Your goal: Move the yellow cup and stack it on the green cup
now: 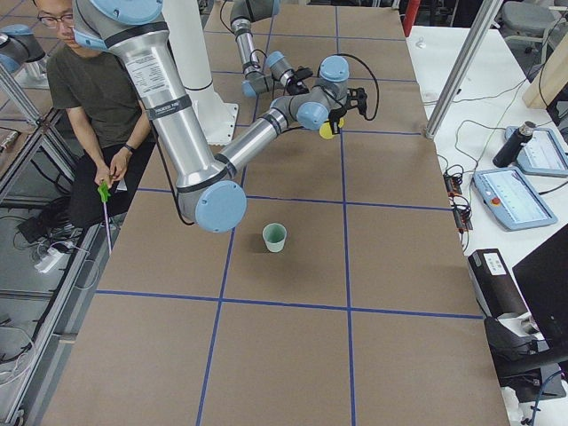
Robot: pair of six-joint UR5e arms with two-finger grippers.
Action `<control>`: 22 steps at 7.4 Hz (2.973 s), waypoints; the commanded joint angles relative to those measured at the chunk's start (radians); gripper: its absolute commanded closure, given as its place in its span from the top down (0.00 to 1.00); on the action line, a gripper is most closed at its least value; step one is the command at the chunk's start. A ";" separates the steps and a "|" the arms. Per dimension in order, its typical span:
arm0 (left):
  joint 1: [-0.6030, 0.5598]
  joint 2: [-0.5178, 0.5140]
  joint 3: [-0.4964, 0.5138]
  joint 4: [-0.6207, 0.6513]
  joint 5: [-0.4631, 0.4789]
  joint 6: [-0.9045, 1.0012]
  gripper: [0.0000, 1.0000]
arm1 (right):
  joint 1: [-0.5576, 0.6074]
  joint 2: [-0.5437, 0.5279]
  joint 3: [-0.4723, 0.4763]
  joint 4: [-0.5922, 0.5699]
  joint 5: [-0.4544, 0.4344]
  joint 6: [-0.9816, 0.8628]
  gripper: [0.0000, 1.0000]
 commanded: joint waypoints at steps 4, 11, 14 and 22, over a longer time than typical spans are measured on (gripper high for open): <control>-0.038 0.001 0.101 0.005 0.106 -0.103 0.99 | 0.102 -0.641 0.373 0.085 -0.131 -0.014 0.00; -0.038 -0.001 0.101 0.006 0.104 -0.114 0.99 | 0.096 -0.831 0.283 0.321 -0.140 -0.024 0.00; -0.040 -0.001 0.101 0.008 0.104 -0.149 0.99 | 0.089 -0.821 0.233 0.334 -0.129 -0.013 0.00; -0.041 -0.001 0.101 0.008 0.104 -0.149 0.99 | 0.080 -0.798 0.183 0.336 -0.116 -0.010 0.00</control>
